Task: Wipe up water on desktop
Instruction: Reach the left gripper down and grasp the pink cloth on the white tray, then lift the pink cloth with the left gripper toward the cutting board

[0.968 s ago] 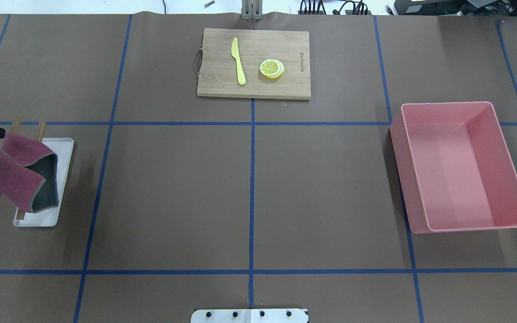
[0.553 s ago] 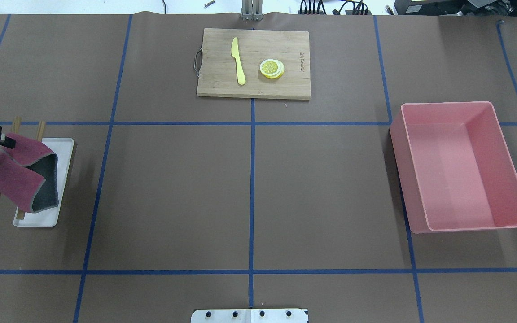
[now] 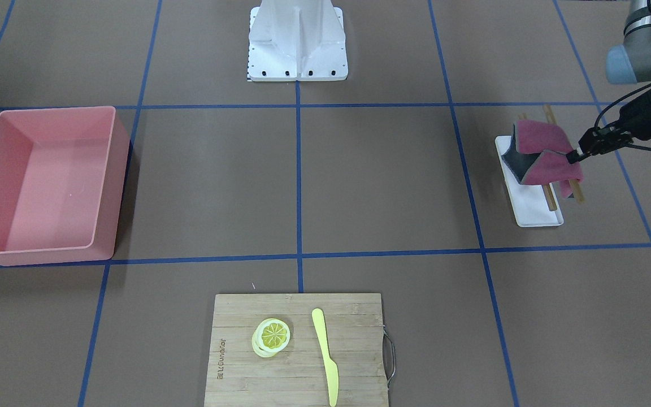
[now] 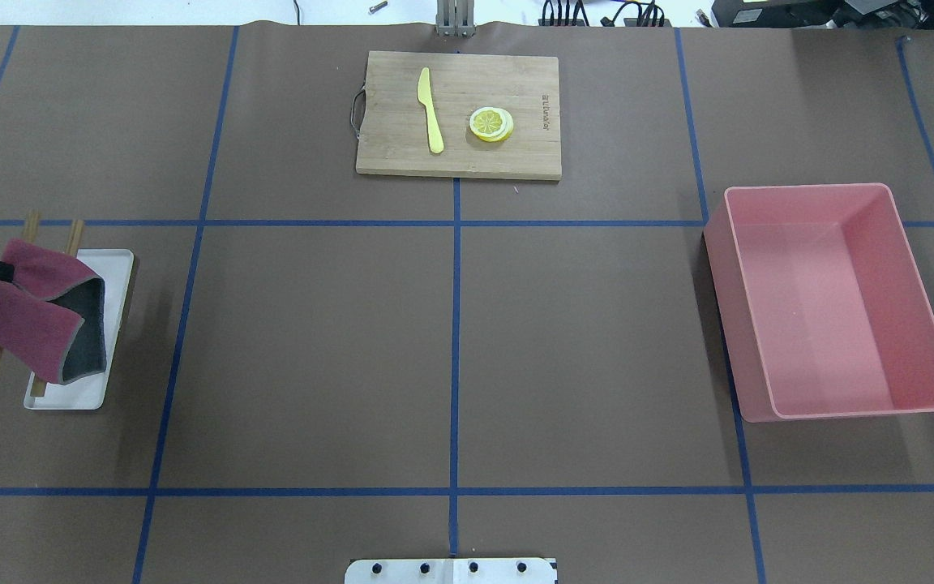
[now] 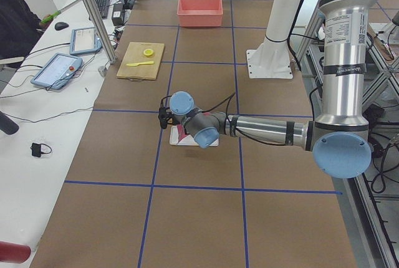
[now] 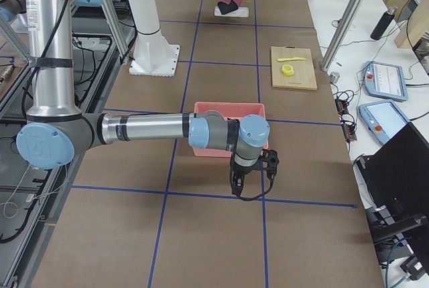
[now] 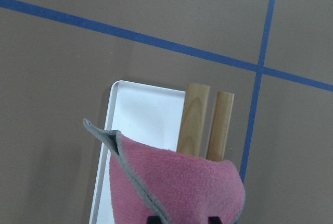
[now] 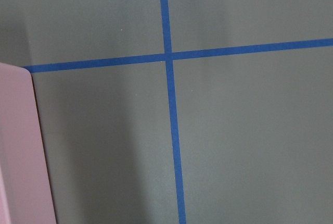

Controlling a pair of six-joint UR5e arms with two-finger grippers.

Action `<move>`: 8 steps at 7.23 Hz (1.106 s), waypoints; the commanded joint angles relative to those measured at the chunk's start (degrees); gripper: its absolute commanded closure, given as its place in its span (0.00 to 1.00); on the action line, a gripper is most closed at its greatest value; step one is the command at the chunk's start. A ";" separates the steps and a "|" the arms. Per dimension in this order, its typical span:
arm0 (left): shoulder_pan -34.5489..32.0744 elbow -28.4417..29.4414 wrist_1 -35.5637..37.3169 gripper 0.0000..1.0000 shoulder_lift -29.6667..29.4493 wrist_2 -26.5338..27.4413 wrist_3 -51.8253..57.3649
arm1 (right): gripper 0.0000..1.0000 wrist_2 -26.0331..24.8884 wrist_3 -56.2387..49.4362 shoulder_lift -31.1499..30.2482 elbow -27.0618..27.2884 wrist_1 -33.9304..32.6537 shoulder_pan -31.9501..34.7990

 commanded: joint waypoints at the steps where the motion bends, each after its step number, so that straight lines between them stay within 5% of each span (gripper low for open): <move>1: -0.27 -0.75 -0.05 1.00 0.33 -0.45 -0.07 | 0.00 0.00 0.00 -0.07 -0.01 0.00 0.00; 3: -2.53 -1.90 0.12 1.00 -0.11 -4.55 -0.25 | 0.00 0.00 0.26 0.36 0.17 0.00 0.00; 5: -11.48 -2.95 0.21 1.00 -0.81 -11.05 -0.25 | 0.00 -0.52 0.53 1.06 1.91 0.09 0.00; 8: -13.89 -4.27 3.97 1.00 -8.24 -12.49 -7.75 | 0.00 -1.14 0.44 5.45 3.76 3.23 -1.93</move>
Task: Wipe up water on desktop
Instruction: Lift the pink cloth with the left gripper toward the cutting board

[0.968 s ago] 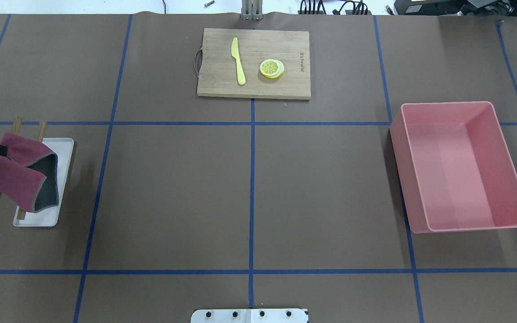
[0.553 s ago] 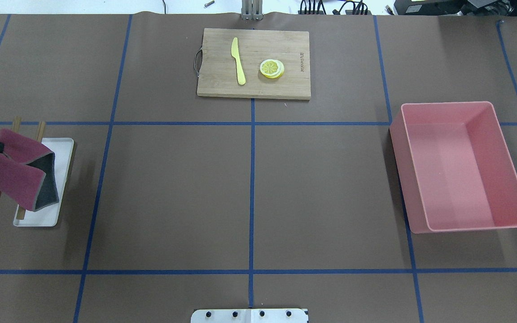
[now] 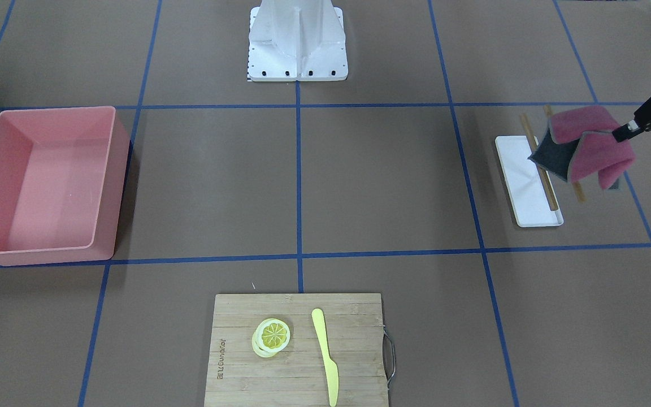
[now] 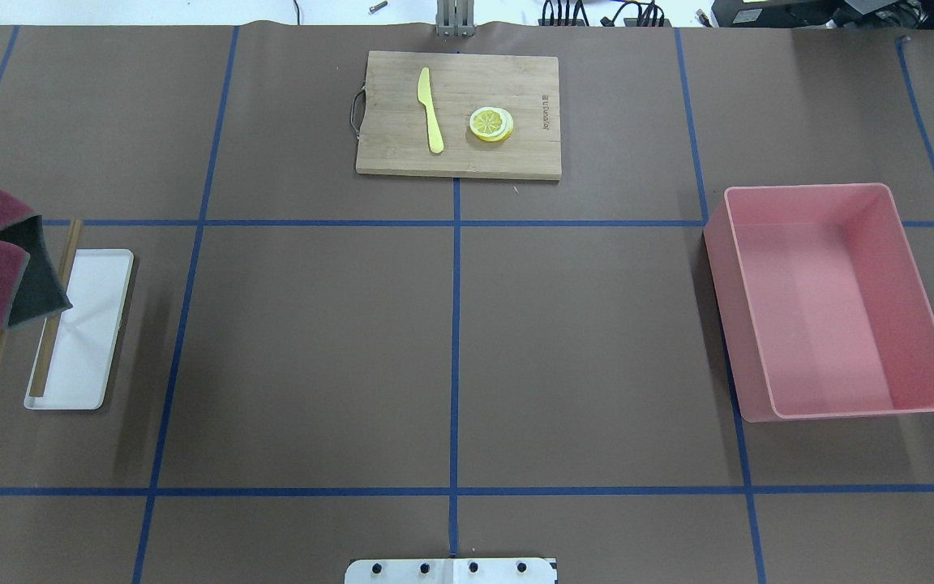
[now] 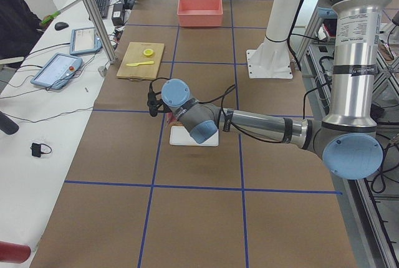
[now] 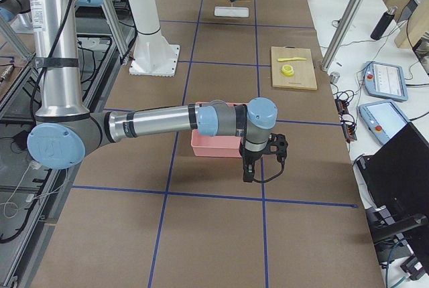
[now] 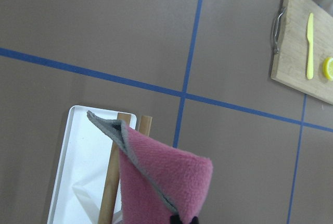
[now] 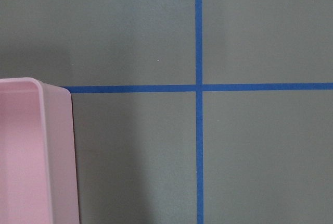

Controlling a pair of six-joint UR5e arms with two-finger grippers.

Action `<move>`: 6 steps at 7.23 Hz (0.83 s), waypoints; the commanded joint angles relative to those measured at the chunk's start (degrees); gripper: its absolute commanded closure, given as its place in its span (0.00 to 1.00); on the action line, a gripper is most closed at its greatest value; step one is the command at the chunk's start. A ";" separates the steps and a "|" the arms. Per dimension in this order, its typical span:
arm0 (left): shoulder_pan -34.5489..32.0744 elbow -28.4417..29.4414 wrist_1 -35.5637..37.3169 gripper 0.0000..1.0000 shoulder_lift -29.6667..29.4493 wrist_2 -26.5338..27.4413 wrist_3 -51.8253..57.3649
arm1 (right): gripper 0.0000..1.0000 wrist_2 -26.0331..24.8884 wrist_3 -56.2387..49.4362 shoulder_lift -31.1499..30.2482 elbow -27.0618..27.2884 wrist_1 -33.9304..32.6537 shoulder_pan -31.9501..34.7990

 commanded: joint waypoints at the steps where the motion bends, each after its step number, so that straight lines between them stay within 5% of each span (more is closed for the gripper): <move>1: -0.54 -0.24 1.88 1.00 -7.60 -0.21 -10.92 | 0.00 -0.15 -0.03 2.78 1.28 4.13 -0.55; 4: 2.16 0.72 2.23 1.00 -16.83 5.20 -25.08 | 0.00 0.55 -1.17 7.36 4.06 6.07 -7.56; 6: 9.96 0.72 2.32 1.00 -22.72 13.36 -36.33 | 0.00 4.12 -0.47 6.31 1.99 22.80 -9.34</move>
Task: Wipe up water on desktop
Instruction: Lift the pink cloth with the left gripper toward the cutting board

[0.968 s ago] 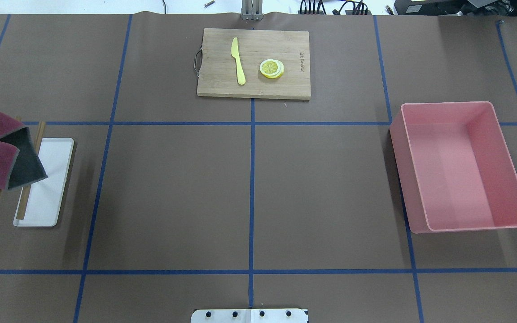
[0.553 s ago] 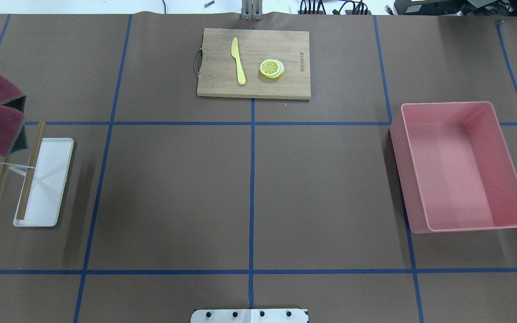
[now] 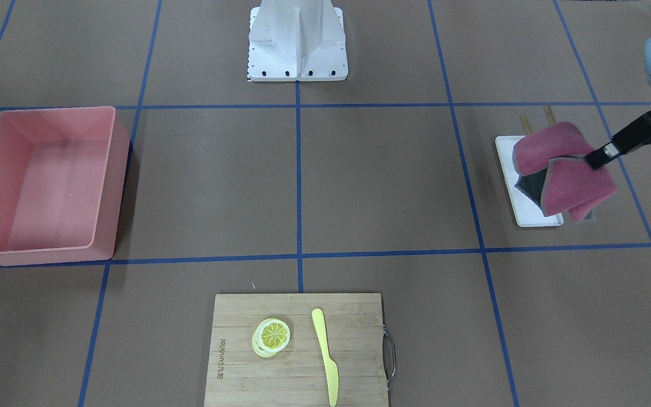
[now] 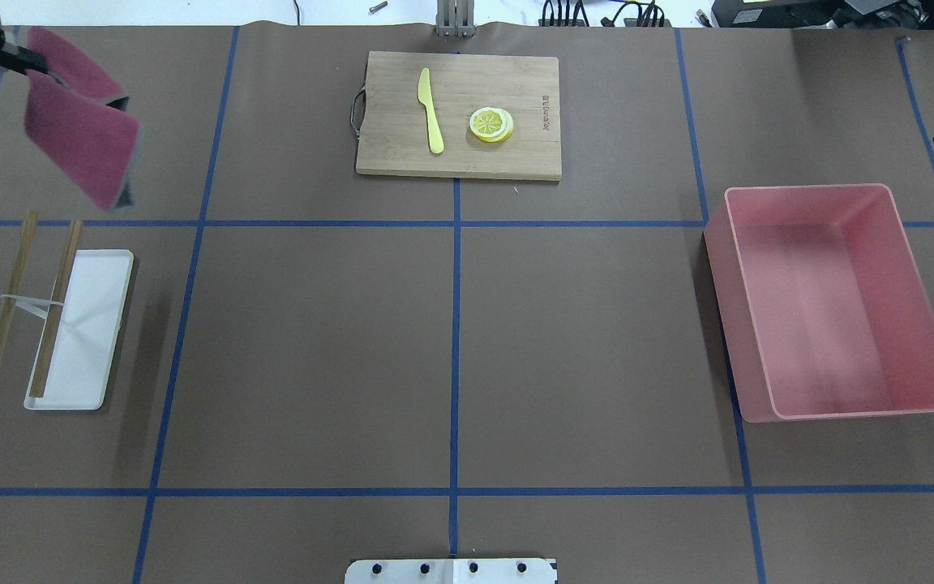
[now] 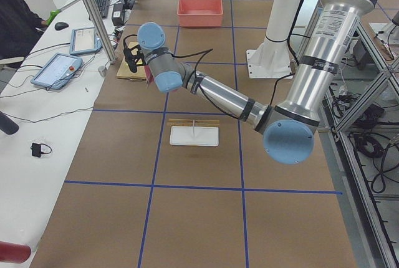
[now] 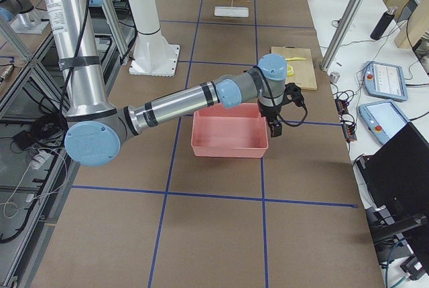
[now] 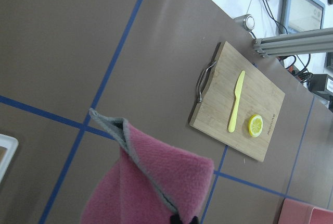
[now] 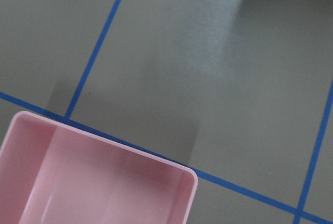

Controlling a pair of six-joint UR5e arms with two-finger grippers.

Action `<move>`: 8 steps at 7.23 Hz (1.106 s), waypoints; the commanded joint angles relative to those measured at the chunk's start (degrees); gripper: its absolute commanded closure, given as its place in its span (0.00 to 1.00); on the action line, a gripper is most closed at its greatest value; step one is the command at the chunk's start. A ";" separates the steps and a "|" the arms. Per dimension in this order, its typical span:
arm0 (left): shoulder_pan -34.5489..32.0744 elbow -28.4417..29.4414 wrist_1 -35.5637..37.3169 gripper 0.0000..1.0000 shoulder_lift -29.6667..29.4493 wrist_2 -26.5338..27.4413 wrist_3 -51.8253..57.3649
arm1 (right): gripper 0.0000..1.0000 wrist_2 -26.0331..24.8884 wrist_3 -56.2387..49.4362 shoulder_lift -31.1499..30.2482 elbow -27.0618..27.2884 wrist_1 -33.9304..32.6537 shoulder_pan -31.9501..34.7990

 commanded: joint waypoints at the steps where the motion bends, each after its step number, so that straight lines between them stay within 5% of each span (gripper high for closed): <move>1: 8.38 0.04 0.48 1.00 -6.20 10.07 -11.25 | 0.00 4.95 0.78 0.55 -0.91 9.10 -2.31; 3: 13.24 -0.92 9.58 1.00 -11.65 17.13 -13.67 | 0.00 7.24 1.31 5.29 2.15 8.58 -4.07; 8: 22.73 -1.01 9.89 1.00 -16.23 25.58 -20.76 | 0.00 6.29 6.59 17.07 6.56 9.38 -16.36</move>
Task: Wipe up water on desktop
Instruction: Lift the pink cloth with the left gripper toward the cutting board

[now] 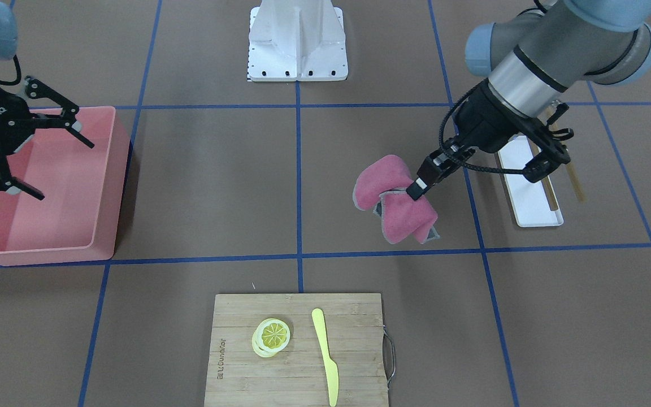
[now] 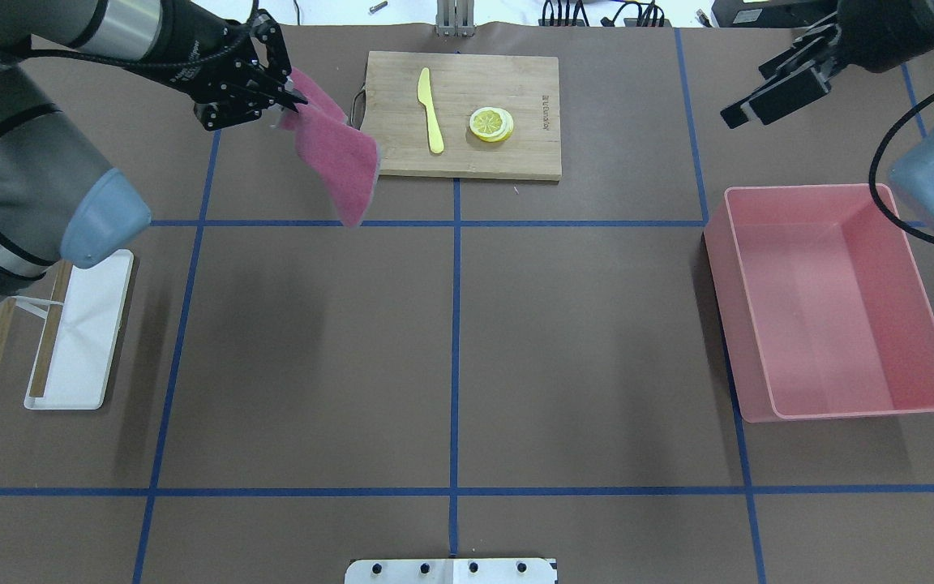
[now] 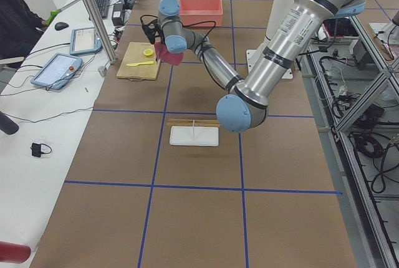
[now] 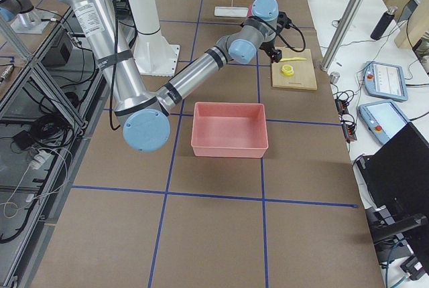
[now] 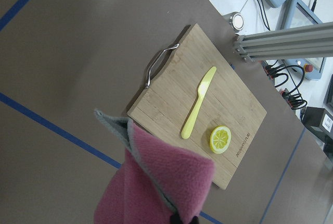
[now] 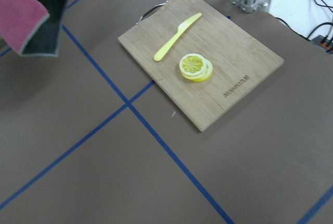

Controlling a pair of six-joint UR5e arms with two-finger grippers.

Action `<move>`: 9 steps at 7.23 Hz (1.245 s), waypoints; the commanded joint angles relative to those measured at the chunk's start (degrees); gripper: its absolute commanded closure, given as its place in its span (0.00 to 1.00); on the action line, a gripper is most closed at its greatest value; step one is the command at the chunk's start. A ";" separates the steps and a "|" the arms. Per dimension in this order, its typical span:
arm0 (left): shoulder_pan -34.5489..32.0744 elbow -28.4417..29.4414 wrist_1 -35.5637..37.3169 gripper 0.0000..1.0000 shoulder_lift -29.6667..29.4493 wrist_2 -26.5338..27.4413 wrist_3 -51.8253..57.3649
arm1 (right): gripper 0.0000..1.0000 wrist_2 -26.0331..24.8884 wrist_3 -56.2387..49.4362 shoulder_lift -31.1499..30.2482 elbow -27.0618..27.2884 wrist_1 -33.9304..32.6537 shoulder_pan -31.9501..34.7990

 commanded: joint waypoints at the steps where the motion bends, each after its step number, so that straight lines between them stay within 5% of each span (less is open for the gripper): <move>1: 3.27 0.11 0.11 1.00 -3.77 1.08 -4.86 | 0.00 -0.91 0.82 3.91 0.21 0.08 -4.79; 4: 10.29 0.72 0.46 1.00 -8.61 8.34 -9.71 | 0.00 -6.34 1.00 4.88 0.56 0.08 -8.13; 9: 14.09 3.28 1.70 1.00 -14.34 8.46 -10.51 | 0.00 -14.54 2.14 6.56 2.75 0.08 -16.48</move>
